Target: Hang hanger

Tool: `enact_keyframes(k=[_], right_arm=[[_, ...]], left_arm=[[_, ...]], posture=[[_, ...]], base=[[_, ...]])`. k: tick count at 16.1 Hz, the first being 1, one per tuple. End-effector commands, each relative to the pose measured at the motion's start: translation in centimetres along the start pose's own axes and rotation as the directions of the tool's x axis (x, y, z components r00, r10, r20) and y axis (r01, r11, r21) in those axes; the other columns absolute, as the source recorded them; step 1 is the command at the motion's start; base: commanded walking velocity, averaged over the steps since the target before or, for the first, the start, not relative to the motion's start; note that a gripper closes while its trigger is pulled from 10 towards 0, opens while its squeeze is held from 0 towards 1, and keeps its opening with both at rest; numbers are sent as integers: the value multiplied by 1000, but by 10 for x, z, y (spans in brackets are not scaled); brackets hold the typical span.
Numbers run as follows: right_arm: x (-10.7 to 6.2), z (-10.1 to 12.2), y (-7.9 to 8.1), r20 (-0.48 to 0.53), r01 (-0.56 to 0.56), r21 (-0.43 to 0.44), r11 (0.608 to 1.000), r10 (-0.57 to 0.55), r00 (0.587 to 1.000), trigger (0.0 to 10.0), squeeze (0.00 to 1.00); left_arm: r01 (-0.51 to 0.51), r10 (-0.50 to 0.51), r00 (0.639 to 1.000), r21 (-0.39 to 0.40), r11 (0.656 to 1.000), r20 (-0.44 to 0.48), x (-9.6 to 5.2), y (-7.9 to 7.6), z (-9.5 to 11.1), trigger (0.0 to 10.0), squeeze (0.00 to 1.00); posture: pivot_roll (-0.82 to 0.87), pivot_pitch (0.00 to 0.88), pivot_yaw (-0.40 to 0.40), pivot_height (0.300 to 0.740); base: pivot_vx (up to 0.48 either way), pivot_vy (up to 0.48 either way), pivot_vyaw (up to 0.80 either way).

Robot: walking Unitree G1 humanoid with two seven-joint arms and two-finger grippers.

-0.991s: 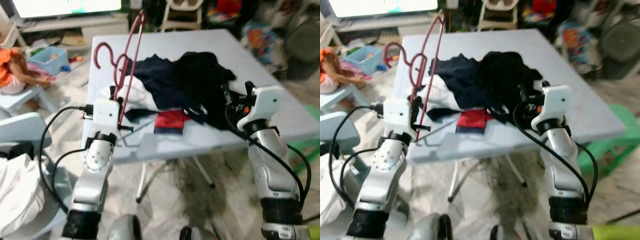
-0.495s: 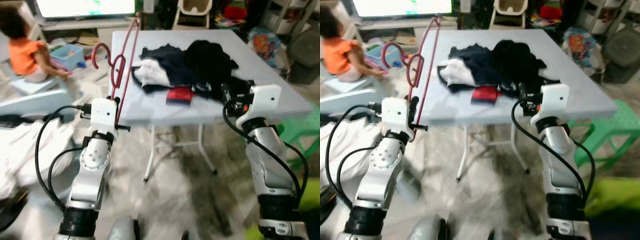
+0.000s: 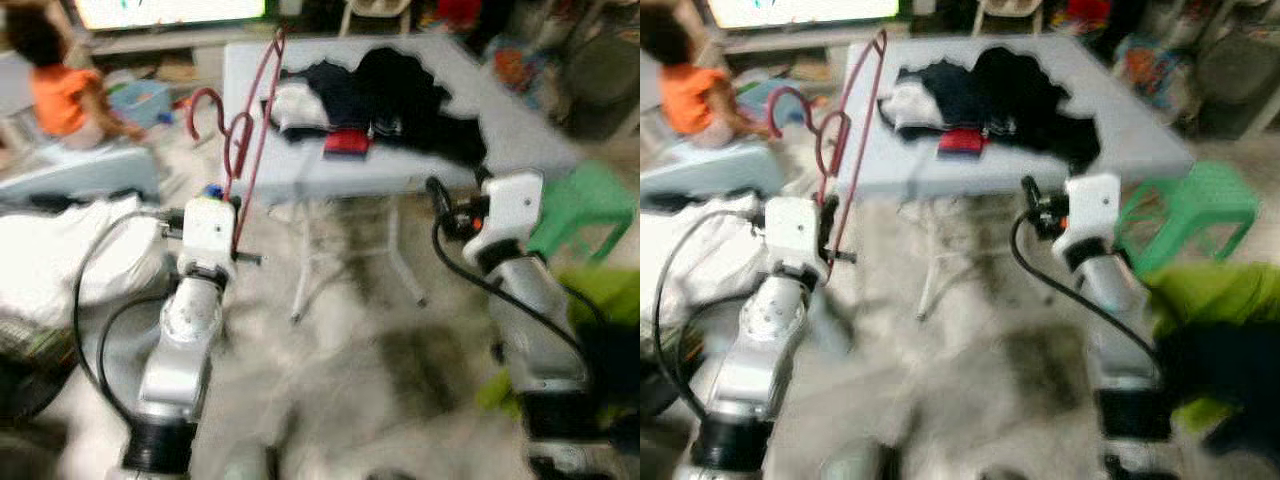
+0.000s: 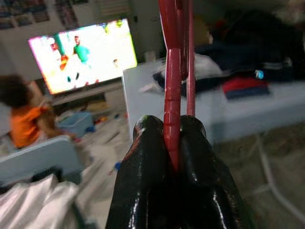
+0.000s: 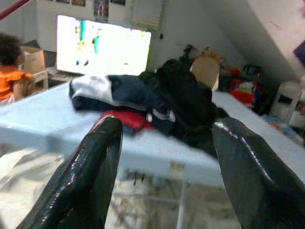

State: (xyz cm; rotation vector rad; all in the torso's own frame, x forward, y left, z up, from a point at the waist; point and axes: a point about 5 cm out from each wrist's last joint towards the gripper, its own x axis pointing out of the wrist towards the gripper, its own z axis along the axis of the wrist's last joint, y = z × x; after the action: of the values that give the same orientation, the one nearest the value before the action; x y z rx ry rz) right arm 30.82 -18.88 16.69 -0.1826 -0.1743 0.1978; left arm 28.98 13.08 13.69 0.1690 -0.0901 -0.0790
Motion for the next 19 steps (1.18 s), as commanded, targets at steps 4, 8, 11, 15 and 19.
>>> enact_keyframes(k=[4, 8, 11, 15, 19], right_arm=[[-6, 12, 3, -16, -344, -134, 930, 345, 939, 10000, 0], [-20, 22, -8, -126, -597, -190, 779, 584, 802, 10000, 0], [-40, 28, -19, -245, -784, -87, 614, 750, 614, 10000, 0], [-45, 14, -13, -315, -863, -19, 504, 816, 484, 10000, 0], [-58, -6, -5, -417, -945, 122, 304, 879, 230, 10000, 0]], left_arm=[[411, -413, 898, -50, 910, -149, -13, -16, -17, 10000, 0], [690, -685, 669, -102, 717, -288, -33, -10, -33, 10000, 0], [906, -857, 331, -121, 406, -394, -58, -6, -39, 10000, 0], [954, -904, 193, -143, 264, -383, -67, -13, -35, 10000, 0], [978, -911, 115, -117, 174, -395, -69, -17, -34, 10000, 0]], posture=[[-5, 0, 6, 740], [-9, 1, 6, 740], [-27, 1, 18, 740], [-33, 0, 26, 740], [-34, 0, 32, 740]], base=[[0, 0, 0], [0, 0, 0], [0, 0, 0], [0, 0, 0], [0, 0, 0]])
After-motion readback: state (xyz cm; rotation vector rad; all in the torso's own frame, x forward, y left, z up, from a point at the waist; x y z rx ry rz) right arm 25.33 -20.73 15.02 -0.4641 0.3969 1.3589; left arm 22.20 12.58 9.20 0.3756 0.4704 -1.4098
